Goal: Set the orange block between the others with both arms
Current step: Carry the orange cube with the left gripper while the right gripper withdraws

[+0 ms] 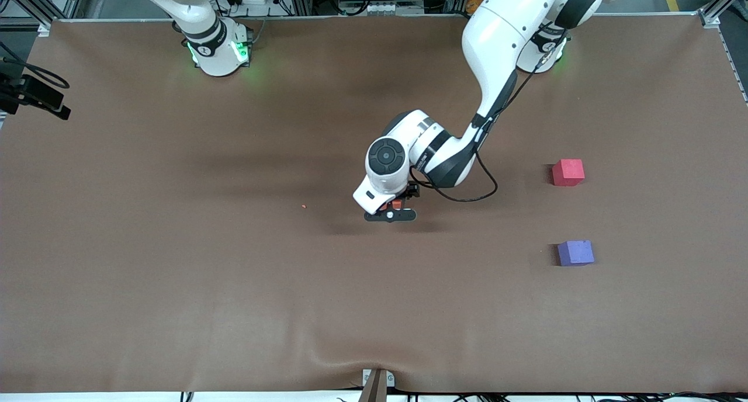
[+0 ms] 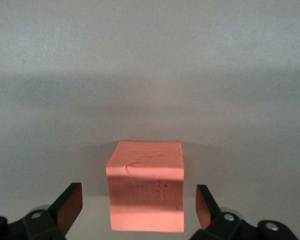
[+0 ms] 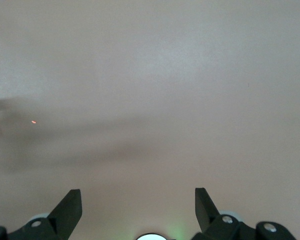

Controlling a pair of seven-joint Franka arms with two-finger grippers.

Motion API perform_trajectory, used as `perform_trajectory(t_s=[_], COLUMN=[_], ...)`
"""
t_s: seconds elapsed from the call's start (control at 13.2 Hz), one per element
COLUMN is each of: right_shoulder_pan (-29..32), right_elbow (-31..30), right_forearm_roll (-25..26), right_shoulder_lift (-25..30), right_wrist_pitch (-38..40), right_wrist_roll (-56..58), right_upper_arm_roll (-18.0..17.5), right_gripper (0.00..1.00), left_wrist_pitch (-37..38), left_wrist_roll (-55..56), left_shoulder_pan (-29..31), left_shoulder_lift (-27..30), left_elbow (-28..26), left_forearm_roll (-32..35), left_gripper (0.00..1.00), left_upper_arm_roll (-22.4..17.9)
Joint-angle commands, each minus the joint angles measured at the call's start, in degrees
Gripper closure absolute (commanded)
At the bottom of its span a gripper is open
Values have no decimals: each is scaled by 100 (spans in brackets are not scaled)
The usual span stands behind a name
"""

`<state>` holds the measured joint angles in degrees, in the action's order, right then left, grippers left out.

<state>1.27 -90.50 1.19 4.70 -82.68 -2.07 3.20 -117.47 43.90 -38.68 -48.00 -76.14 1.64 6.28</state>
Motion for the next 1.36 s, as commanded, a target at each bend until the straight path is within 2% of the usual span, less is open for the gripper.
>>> perform_trajectory(t_s=[0.0, 0.15, 0.3, 0.38, 0.45, 0.53, 0.76, 0.98, 1.14, 1.29], right_shoulder_pan=[102, 102, 111, 119, 137, 137, 102, 93, 93, 93], right_elbow=[234, 288, 288, 288, 288, 288, 288, 279, 279, 296], right_forearm_roll=[136, 136, 110, 110, 92, 75, 66, 57, 57, 65], right_shoulder_lift=[93, 75, 75, 58, 32, 14, 14, -30, -30, 5], right_wrist_pitch=[243, 208, 182, 173, 173, 164, 94, -126, -126, -117], right_wrist_roll=[-109, -118, -118, -118, -118, -118, -127, -127, -127, -118], right_upper_arm_roll=[-205, -205, -188, -179, -179, -179, -188, -188, -196, -196], right_gripper=[0, 0, 0, 0, 0, 0, 0, 0, 0, 0], left_wrist_pitch=[-153, -188, -188, -188, -179, -179, -75, 801, 1514, 1736], left_wrist_roll=[275, 338, 391, 435, 531, 584, 575, 418, -89, -976], left_shoulder_pan=[-61, -70, -70, -53, -35, -26, 227, 895, 1369, 2150], left_shoulder_lift=[-165, -244, -245, -227, -218, -210, 26, 693, 1177, 1905], left_elbow=[46, 46, 46, 38, 38, 38, 38, 38, -58, -644], left_forearm_roll=[-163, -304, -322, -322, -322, -322, -322, -322, -322, -488], left_gripper=[0, 3, 27, 57, 94, 100, 100, 100, 100, 100], left_upper_arm_roll=[-57, -57, -57, -57, -57, -57, -57, -22, -13, 22])
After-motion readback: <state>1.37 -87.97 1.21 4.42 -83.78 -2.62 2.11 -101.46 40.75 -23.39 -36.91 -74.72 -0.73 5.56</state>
